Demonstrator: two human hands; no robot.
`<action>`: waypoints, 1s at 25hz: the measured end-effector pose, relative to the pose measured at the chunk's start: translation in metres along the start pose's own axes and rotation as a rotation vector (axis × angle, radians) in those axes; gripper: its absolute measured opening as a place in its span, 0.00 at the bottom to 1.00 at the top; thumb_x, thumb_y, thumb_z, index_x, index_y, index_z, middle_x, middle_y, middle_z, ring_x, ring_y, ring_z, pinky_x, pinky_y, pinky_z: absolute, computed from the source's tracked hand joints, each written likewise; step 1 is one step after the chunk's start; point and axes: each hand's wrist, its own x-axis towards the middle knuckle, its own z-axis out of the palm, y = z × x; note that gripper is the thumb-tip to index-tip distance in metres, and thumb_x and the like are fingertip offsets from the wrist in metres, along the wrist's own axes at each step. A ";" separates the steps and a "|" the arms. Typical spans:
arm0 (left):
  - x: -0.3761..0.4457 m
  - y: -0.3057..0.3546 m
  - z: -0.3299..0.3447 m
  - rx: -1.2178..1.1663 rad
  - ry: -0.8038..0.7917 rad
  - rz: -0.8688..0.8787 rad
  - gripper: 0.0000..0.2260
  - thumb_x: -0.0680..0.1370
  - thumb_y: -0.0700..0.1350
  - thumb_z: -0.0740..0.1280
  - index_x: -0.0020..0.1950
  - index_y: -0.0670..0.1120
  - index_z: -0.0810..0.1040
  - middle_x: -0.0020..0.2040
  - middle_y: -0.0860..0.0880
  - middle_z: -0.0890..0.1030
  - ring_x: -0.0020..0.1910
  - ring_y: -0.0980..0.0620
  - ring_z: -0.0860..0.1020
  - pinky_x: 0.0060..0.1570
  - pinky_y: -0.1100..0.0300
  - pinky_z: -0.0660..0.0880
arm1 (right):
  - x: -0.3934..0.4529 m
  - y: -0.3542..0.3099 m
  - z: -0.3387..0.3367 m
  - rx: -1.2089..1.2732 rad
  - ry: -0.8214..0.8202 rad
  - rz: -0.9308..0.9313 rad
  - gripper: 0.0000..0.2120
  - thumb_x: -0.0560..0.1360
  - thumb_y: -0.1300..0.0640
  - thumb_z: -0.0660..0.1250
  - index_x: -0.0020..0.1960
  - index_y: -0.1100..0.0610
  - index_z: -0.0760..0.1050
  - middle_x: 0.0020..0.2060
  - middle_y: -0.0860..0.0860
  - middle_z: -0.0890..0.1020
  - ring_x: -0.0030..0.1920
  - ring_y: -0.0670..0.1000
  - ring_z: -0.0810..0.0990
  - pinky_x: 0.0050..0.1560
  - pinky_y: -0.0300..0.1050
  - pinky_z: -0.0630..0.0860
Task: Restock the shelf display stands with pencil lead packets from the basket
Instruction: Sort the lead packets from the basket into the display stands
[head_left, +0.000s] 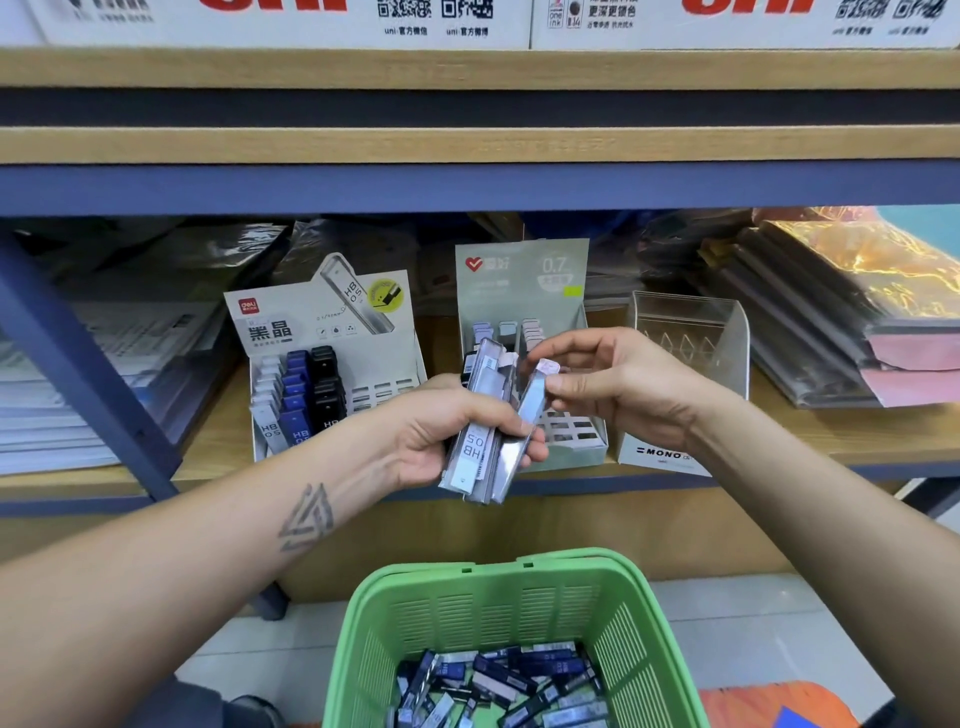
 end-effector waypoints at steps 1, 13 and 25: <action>-0.001 0.001 0.000 -0.015 -0.013 0.008 0.06 0.75 0.29 0.67 0.50 0.33 0.82 0.46 0.34 0.84 0.42 0.42 0.85 0.44 0.52 0.84 | -0.001 -0.002 -0.003 0.008 -0.001 -0.005 0.18 0.69 0.69 0.72 0.59 0.67 0.79 0.52 0.63 0.84 0.48 0.56 0.84 0.47 0.43 0.83; 0.008 0.001 -0.009 0.055 0.235 -0.128 0.05 0.73 0.38 0.75 0.43 0.40 0.80 0.30 0.46 0.79 0.26 0.52 0.78 0.29 0.61 0.78 | 0.018 -0.003 -0.015 -0.547 0.471 -0.286 0.04 0.76 0.66 0.72 0.51 0.63 0.82 0.37 0.55 0.85 0.34 0.49 0.85 0.45 0.46 0.85; 0.002 0.004 -0.008 -0.039 0.271 -0.130 0.04 0.77 0.39 0.69 0.43 0.41 0.78 0.30 0.45 0.80 0.27 0.50 0.78 0.32 0.60 0.79 | 0.020 -0.007 -0.015 -0.760 0.469 -0.362 0.06 0.76 0.65 0.73 0.46 0.54 0.83 0.34 0.52 0.85 0.33 0.48 0.84 0.48 0.53 0.84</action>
